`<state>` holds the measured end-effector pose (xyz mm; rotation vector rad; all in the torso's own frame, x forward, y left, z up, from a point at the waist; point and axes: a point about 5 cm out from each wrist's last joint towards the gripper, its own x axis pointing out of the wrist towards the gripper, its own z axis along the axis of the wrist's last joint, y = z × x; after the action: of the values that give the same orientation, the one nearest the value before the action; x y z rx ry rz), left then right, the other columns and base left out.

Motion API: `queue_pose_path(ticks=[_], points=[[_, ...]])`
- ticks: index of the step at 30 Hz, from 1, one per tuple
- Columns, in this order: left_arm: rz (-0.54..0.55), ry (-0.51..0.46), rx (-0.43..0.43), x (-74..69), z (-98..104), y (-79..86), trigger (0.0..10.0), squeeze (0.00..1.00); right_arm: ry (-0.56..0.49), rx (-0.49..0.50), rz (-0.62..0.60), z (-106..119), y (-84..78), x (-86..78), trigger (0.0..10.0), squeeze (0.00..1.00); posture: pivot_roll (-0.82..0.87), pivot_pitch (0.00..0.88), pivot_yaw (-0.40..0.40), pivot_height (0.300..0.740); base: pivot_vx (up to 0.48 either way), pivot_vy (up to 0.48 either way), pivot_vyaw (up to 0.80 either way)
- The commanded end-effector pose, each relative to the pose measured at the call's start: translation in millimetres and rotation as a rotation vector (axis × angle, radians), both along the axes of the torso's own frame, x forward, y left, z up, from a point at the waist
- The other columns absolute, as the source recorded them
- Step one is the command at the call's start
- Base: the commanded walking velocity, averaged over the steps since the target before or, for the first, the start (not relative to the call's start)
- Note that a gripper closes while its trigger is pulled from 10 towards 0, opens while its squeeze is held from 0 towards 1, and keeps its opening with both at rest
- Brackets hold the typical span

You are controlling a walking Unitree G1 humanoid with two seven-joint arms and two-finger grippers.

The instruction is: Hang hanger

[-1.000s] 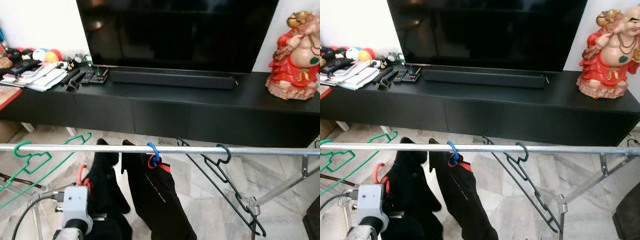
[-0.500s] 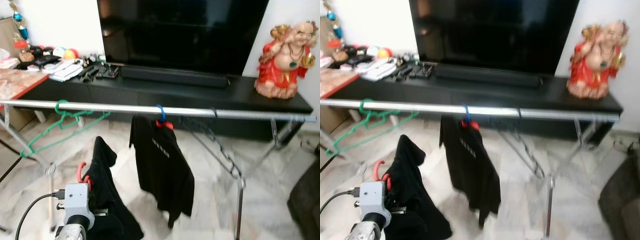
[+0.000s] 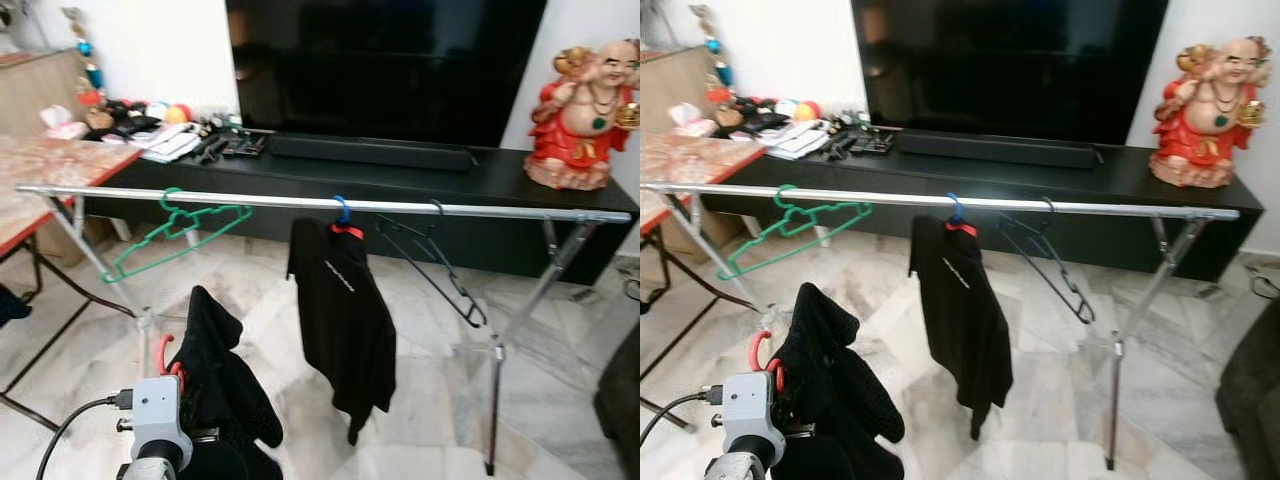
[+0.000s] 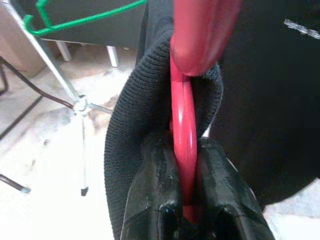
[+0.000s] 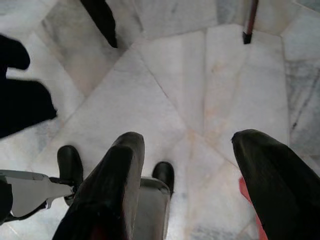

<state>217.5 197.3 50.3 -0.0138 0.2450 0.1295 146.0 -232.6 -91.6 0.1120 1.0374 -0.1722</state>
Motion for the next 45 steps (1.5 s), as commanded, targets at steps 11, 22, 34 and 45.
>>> queue_pose_path(ticks=[11,22,34,45], points=[[-0.016,-0.052,0.005,6.9,14.7,3.4,10.0,0.00,-0.007,0.021,0.005,-0.3,6.2,3.1,10.0,0.00,0.02,0.028,-0.002,0.740,0.000,0.480,0.00],[-0.212,0.011,0.004,0.4,6.9,-2.1,10.0,0.00,-0.007,0.019,-0.003,-0.1,5.9,3.4,10.0,0.00,0.01,0.029,0.000,0.740,0.000,0.480,0.00],[-0.331,0.105,0.126,-13.2,-1.6,11.0,10.0,0.00,-0.007,0.021,0.008,0.2,6.0,4.1,10.0,0.00,0.03,0.029,-0.004,0.740,0.000,0.456,0.00],[-0.354,0.115,0.120,-12.4,-3.0,7.0,10.0,0.00,-0.010,0.027,0.002,-0.2,7.5,3.8,10.0,0.00,0.03,0.030,0.005,0.740,0.000,0.087,0.00]])
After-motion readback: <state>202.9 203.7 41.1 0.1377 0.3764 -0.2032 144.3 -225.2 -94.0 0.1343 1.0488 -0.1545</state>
